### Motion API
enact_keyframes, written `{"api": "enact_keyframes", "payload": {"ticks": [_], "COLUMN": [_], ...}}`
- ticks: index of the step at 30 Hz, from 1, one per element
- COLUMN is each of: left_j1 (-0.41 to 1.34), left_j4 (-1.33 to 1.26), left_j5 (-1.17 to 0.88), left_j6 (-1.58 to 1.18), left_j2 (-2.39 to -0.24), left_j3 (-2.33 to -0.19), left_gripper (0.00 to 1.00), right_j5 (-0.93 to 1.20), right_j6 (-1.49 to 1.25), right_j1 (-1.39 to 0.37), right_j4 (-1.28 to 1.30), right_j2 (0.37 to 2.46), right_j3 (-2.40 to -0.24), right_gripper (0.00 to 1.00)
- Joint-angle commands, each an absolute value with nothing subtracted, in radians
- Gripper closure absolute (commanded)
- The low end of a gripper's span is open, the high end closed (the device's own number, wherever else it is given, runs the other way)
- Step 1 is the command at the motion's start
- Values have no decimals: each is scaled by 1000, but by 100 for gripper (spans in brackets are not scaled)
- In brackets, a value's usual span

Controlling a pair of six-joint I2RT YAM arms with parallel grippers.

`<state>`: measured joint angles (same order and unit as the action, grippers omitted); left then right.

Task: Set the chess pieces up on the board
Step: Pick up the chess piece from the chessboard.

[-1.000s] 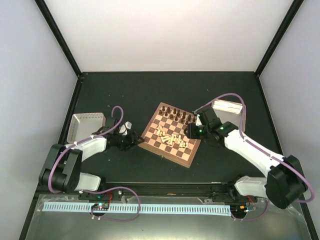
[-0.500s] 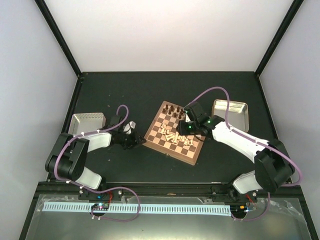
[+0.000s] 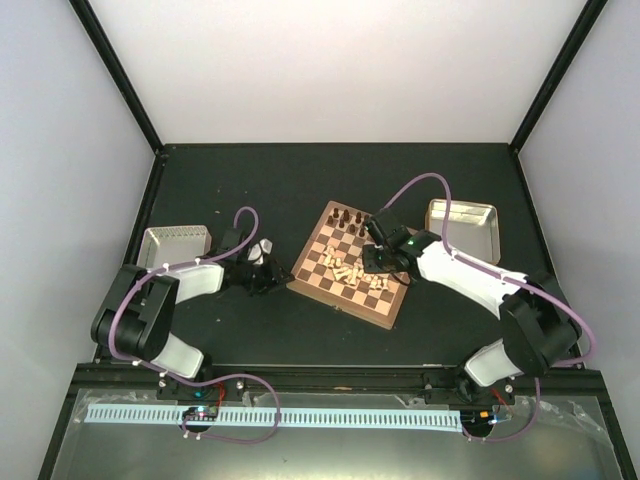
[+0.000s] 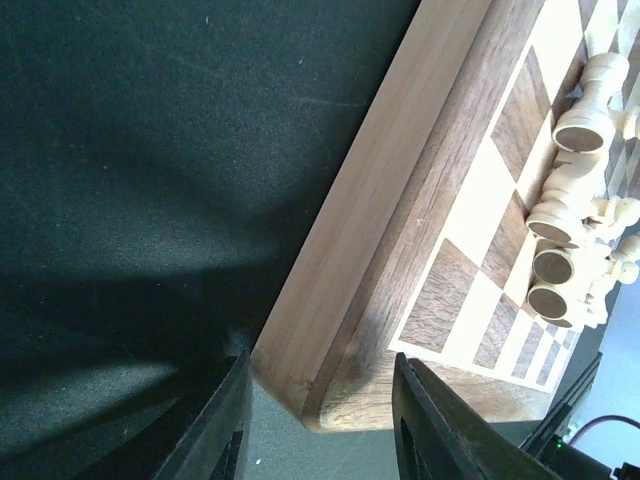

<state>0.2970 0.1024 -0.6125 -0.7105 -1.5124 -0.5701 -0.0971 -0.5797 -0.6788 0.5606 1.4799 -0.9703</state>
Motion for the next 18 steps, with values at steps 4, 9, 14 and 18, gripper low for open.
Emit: {"api": "enact_keyframes", "payload": {"ticks": [4, 9, 14, 18], "left_j1": [305, 305, 305, 305], "left_j4": [96, 111, 119, 124], "left_j5": [-570, -556, -554, -548], "left_j6": [-690, -680, -677, -676], "left_j2": [-1458, -1428, -1403, -1379], "left_j3": [-600, -601, -600, -598], "left_gripper": [57, 55, 54, 53], "right_j5": [-101, -83, -78, -58], "right_j6": [-583, -591, -609, -629], "right_j1": [-683, -684, -684, -684], "right_j4": [582, 560, 534, 507], "right_j2": [1545, 1565, 1582, 1591], "right_j3": [-1001, -1003, -996, -987], "right_gripper": [72, 72, 74, 74]}}
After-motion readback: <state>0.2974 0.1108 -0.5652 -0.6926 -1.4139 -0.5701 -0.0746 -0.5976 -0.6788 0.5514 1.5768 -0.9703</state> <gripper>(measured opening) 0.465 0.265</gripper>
